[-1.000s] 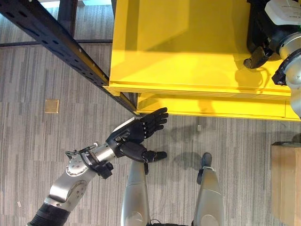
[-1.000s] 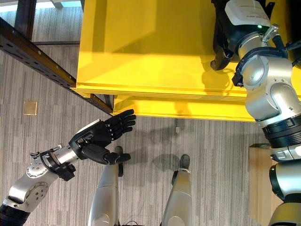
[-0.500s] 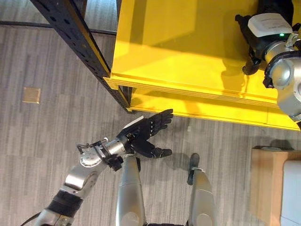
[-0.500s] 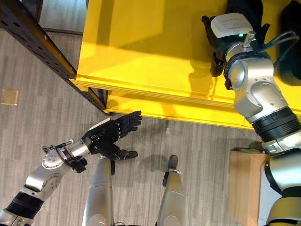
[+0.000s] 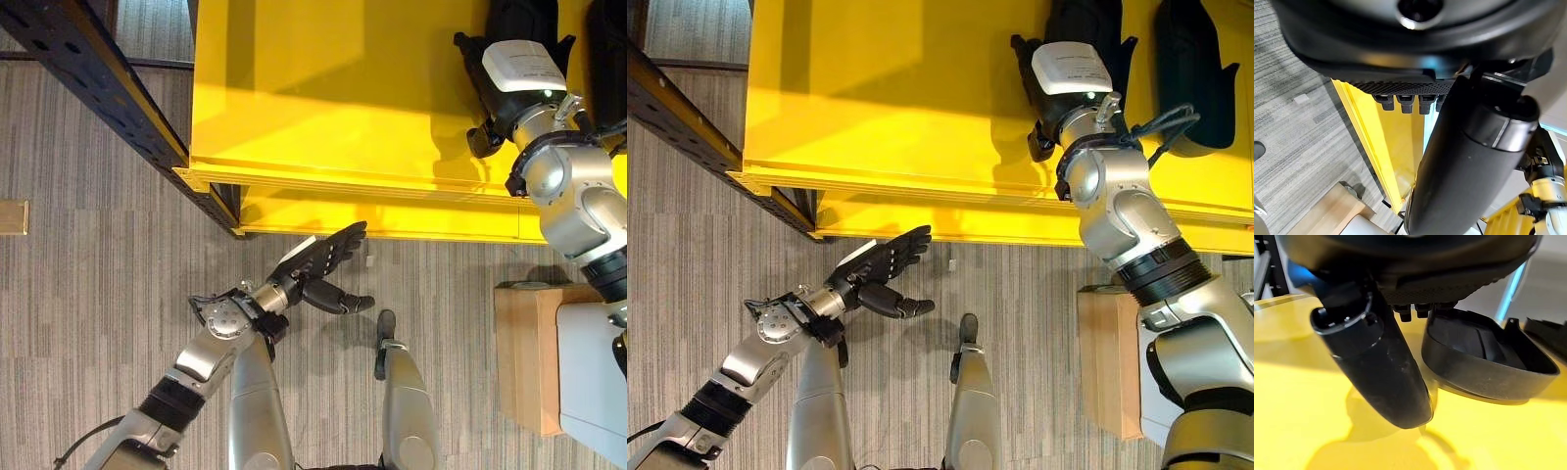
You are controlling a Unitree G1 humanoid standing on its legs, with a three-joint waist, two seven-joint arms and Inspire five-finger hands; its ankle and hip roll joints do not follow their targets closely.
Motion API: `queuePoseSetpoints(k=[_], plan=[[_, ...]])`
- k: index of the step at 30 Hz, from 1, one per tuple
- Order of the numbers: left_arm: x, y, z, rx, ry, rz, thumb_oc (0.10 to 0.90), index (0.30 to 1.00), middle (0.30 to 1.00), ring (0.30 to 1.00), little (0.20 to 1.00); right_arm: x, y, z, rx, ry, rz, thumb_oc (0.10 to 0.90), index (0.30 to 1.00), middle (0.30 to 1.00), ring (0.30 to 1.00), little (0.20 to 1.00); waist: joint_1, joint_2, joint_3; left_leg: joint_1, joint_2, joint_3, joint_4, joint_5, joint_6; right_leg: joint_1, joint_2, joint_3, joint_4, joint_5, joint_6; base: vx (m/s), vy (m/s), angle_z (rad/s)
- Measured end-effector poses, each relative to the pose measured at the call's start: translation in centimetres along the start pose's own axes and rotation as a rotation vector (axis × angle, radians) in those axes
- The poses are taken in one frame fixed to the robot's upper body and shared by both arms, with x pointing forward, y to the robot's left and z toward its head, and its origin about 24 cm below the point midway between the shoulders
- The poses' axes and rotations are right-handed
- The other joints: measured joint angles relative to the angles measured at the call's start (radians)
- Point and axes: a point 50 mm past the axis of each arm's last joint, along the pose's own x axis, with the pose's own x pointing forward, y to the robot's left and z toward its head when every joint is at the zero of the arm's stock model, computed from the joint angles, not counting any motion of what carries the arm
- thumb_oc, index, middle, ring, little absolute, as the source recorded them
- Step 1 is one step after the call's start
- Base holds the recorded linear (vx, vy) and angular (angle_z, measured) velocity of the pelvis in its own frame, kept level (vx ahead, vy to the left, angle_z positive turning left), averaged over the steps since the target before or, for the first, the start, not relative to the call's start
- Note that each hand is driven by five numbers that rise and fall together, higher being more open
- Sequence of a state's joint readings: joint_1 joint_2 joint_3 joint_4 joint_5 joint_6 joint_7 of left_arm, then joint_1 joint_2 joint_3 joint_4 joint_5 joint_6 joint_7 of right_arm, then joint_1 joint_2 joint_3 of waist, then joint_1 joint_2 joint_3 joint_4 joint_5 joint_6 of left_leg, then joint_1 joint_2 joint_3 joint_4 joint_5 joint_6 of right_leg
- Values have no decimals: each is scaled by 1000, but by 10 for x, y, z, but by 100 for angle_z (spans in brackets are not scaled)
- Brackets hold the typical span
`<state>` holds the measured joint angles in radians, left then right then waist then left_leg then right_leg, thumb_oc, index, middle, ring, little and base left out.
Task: Move parts from the plastic box to the shelf.
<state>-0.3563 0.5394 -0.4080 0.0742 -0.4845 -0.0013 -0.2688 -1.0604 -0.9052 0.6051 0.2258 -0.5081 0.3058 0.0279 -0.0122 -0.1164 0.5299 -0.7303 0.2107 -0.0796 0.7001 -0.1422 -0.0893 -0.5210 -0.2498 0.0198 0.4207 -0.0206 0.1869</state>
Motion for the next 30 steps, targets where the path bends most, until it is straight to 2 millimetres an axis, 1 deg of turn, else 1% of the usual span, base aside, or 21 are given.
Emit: queuePoseSetpoints(k=[3,7,8,11,13,17,19,21,22,23,25,30], plan=[[1,-1,0,-3,-4,2,900,1000,1000,1000,1000,-1,-1,8,22,-36,-19,900,1000,1000,1000,1000,-12,0,0,0,0,4,-1,0,0,-3,-1,3,0,0,0,-16,38,-2],[3,-1,2,-3,-10,15,900,1000,1000,1000,1000,-2,-5,17,128,-84,-34,900,1000,1000,1000,1000,-15,1,1,0,1,19,-2,0,1,-16,-2,20,-1,1,0,-22,58,-8],[4,0,2,-2,-10,19,900,1000,1000,1000,1000,-3,-8,25,211,-115,-37,900,1000,1000,1000,1000,-21,2,1,0,1,27,-1,-1,2,-22,-3,28,0,3,-2,-16,78,-12],[6,-2,0,-2,0,10,900,1000,1000,1000,1000,-11,-7,46,267,-213,-51,900,1000,1000,1000,1000,-28,7,3,0,1,32,0,-2,3,-30,-5,36,11,3,0,4,85,-4],[8,-5,-1,-9,3,19,900,1000,1000,1000,1000,-14,-7,60,207,-296,-119,900,1000,1000,1000,1000,-31,19,3,1,0,34,0,-2,3,-31,-6,38,11,3,-1,-2,79,-1],[13,-10,-6,-35,-5,39,900,1000,1000,1000,1000,-19,-16,76,8,-408,-345,900,1000,1000,1000,1000,-26,48,5,3,-9,51,-5,-2,10,-35,-17,51,-2,6,-3,-6,109,-2],[15,-16,-8,-41,-14,29,900,1000,1000,1000,1000,-28,-26,88,-44,-491,-455,900,1000,1000,1000,1000,-34,67,5,2,-21,60,-5,-2,13,-38,-31,55,-1,8,-2,8,85,2],[15,-14,-6,-42,-25,46,900,1000,1000,1000,1000,-43,-42,105,-64,-580,-548,900,1000,1000,1000,1000,-31,74,7,0,-21,70,-6,-3,15,-54,-33,64,10,9,3,4,101,-5],[15,-13,-6,-44,-28,58,900,1000,1000,1000,1000,-48,-47,111,-70,-621,-577,900,1000,1000,1000,1000,-29,75,7,1,-21,73,-5,-4,16,-60,-33,69,20,7,6,-6,136,-8],[15,-13,-5,-56,-46,62,900,1000,1000,1000,1000,-55,-51,117,-68,-663,-601,900,1000,1000,1000,1000,-27,83,7,2,-22,77,-2,-4,17,-63,-35,72,26,4,9,-8,108,-4],[14,-14,-3,-63,-70,62,900,1000,1000,1000,1000,-55,-51,118,-68,-664,-609,900,1000,1000,1000,1000,-27,88,6,2,-23,79,-3,-4,17,-66,-38,72,28,4,9,9,75,-1],[15,-16,-2,-68,-90,61,900,1000,1000,1000,1000,-55,-52,117,-58,-661,-629,900,1000,1000,1000,1000,-27,90,6,21,-22,85,-23,1,16,-66,-39,75,37,-4,6,32,75,-2]])
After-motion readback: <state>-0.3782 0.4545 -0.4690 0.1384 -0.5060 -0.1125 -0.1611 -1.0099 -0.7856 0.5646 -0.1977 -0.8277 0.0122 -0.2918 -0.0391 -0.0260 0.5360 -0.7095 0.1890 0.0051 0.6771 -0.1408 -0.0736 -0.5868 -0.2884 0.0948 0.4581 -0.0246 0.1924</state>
